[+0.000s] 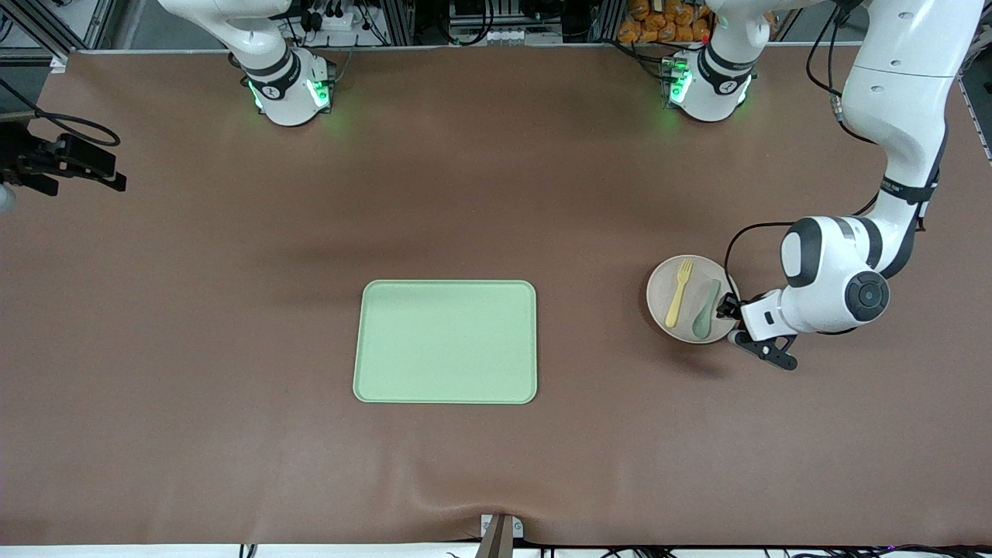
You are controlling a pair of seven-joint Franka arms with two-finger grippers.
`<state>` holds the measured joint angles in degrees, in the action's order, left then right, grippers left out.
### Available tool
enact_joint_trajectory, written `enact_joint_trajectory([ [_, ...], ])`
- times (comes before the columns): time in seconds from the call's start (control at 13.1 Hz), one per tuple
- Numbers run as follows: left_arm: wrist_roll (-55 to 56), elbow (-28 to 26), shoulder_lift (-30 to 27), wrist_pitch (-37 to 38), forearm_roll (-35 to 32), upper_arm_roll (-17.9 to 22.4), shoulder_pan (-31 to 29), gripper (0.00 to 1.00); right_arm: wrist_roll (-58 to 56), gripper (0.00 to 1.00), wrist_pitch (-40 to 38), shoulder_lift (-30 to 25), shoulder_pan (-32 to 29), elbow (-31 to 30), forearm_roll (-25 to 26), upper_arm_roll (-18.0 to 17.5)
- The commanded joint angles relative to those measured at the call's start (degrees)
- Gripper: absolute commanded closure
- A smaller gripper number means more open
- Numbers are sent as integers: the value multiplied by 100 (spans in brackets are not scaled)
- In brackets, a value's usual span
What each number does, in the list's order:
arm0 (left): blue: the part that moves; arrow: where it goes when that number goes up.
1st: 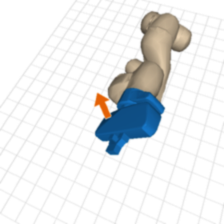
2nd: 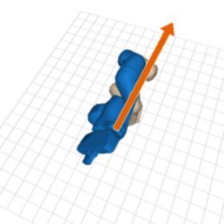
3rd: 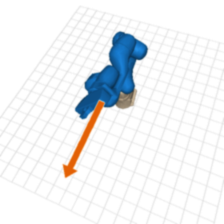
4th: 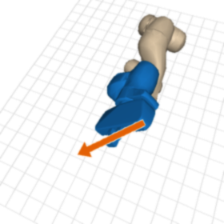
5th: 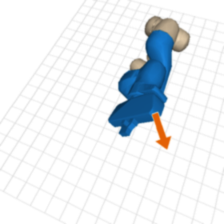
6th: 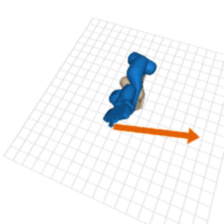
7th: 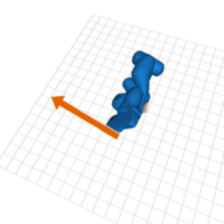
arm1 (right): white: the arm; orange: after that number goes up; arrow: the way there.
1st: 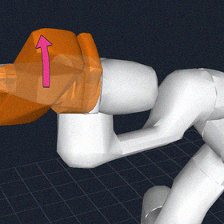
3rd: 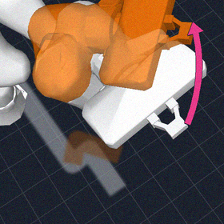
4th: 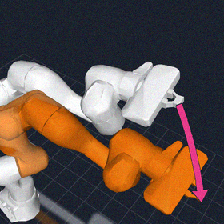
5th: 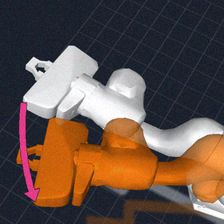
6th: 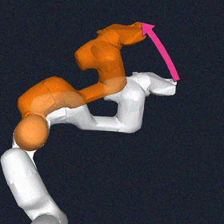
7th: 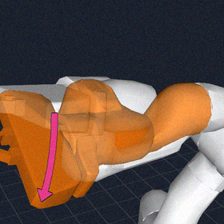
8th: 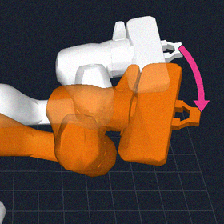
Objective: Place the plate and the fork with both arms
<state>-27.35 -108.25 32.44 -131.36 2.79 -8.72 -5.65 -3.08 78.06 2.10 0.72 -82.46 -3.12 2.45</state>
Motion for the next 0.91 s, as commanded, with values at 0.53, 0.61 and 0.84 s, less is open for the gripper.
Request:
enact_joint_trajectory([
  [0.53, -543, 164, 183, -30, 47, -16, -155, 70, 1, 0, -19, -16, -11, 11, 31, -8],
  [0.61, -552, 164, 175, -13, 47, -16, -129, 74, 1, 0, -10, -16, -11, 11, 22, -8],
  [0.84, -552, 225, 227, -13, 47, -16, -120, 79, 9, 0, -10, -25, -2, 11, 22, -8],
])
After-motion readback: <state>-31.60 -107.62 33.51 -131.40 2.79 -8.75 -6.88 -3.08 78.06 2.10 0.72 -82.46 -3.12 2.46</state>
